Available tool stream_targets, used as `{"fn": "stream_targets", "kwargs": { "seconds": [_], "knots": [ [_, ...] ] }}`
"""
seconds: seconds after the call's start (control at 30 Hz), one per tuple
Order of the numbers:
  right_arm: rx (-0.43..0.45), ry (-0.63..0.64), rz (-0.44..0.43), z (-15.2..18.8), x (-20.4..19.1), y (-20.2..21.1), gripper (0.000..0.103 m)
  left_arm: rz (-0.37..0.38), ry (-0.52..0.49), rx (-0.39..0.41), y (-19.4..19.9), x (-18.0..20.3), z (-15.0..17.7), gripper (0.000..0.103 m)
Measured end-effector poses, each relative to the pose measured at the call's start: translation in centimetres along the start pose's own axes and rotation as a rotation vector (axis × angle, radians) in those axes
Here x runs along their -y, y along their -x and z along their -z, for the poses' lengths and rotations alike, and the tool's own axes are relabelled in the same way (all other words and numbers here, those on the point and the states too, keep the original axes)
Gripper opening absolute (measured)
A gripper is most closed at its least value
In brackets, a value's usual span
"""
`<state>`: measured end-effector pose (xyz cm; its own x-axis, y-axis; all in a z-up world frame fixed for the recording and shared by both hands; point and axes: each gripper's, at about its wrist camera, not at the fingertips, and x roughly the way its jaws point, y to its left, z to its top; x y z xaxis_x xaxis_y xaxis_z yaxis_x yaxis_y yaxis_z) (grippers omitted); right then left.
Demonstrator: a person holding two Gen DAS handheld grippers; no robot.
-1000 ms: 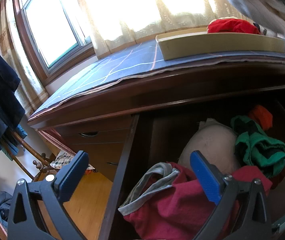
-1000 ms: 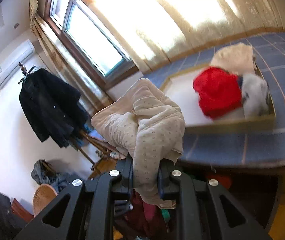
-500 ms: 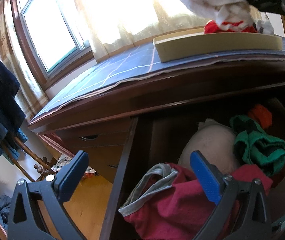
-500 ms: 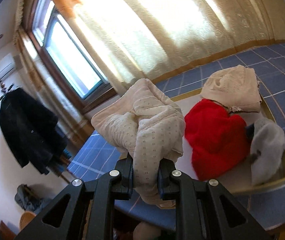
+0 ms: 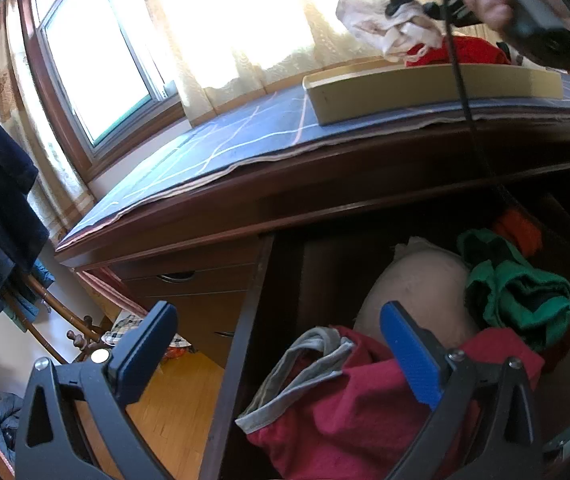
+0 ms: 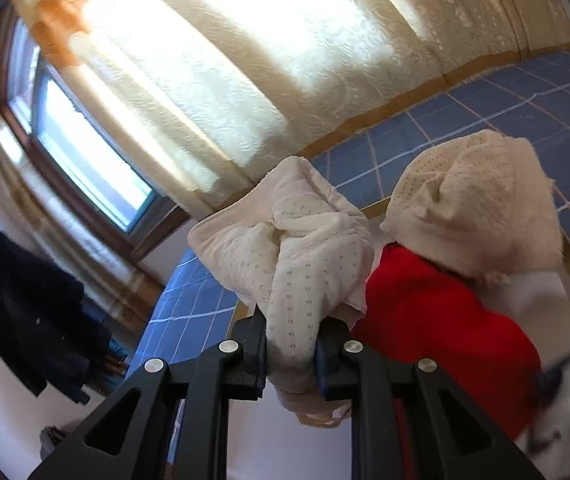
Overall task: Take underwear out of drawer
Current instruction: 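Lower the white dotted underwear into the tray and open the right gripper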
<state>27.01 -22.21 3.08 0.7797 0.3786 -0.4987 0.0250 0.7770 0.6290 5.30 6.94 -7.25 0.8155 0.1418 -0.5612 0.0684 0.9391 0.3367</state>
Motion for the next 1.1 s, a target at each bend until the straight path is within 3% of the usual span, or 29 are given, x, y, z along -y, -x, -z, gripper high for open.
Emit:
{"fn": "stream_targets", "kwargs": {
  "seconds": [0.13, 0.47, 0.63, 0.7, 0.83, 1.1],
  "knots": [
    [-0.059, -0.065, 0.058, -1.4, 0.9, -3.0, 0.020, 0.006, 0.002, 0.001, 0.0, 0.0, 0.0, 0.103],
    [-0.076, -0.121, 0.129, -2.9, 2.6, -6.4, 0.020, 0.017, 0.005, 0.005, 0.0, -0.1, 0.2, 0.103],
    [-0.093, -0.136, 0.119, -2.9, 2.9, -6.3, 0.031, 0.013, 0.007, 0.008, 0.1, -0.2, 0.2, 0.103],
    [-0.103, -0.143, 0.097, -2.8, 2.8, -6.0, 0.042, 0.012, 0.008, 0.010, 0.2, -0.1, 0.2, 0.103],
    [-0.033, -0.149, 0.030, -2.3, 2.6, -3.5, 0.055, 0.009, 0.011, 0.010, 0.2, -0.2, 0.2, 0.103],
    [0.058, -0.016, -0.004, 1.4, 0.5, 2.0, 0.057, -0.009, 0.012, 0.009, 0.3, -0.2, 0.1, 0.103]
  ]
}}
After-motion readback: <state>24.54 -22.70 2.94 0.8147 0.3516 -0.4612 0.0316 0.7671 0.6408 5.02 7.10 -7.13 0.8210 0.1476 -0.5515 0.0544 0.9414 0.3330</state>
